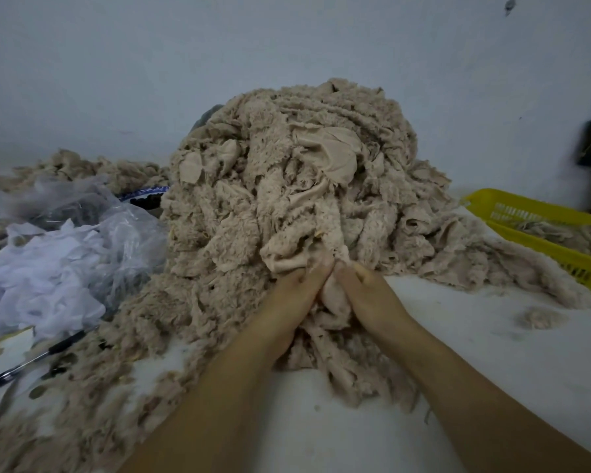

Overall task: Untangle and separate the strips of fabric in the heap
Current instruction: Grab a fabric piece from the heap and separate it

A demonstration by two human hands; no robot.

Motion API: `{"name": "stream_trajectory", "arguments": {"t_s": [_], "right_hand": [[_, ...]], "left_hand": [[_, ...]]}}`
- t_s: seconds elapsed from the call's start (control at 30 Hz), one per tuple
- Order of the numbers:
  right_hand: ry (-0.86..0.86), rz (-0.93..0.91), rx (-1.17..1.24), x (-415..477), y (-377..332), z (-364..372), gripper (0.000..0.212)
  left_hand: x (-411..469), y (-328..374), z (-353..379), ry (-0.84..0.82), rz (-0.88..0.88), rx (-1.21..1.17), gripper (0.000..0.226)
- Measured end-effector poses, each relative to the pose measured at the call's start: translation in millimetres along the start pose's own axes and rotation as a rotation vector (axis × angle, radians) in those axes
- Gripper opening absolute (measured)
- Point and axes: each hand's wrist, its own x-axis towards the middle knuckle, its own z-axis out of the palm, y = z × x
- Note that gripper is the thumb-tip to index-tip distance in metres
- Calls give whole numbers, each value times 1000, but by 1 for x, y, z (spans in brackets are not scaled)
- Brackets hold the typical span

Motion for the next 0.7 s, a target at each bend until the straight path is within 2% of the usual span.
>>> {"name": "stream_trajectory", "arguments": {"t_s": [0.07,0.13,0.23,0.3,0.4,0.47,0.57,0.63,0.7], "right_hand": [[-36,-29,-73,0,0,0,37],[-89,-33,-174,1,1,0,40],[-101,-32,-239,1,2,3,39],[-62,-21,-190,2,3,4,36],[38,-14,-175,3,5,3,36],[143,29,-137,7,5,-3,35],[302,149,92,18,3,-23,35],[314,178,177,21,5,-31,29],[279,171,222,19,6,-28,28]], "left_hand": [[2,0,-2,94,-26,-96,33],[4,5,-5,164,-75,-303,29],[4,11,-8,193,-193,-517,28],[4,11,-7,219,-203,-494,33],[4,10,-4,310,-129,-298,35],[5,10,-7,310,-74,-237,46],[9,9,-23,305,6,-461,53],[10,10,-33,308,29,-637,50],[10,10,-33,269,22,-616,45]]}}
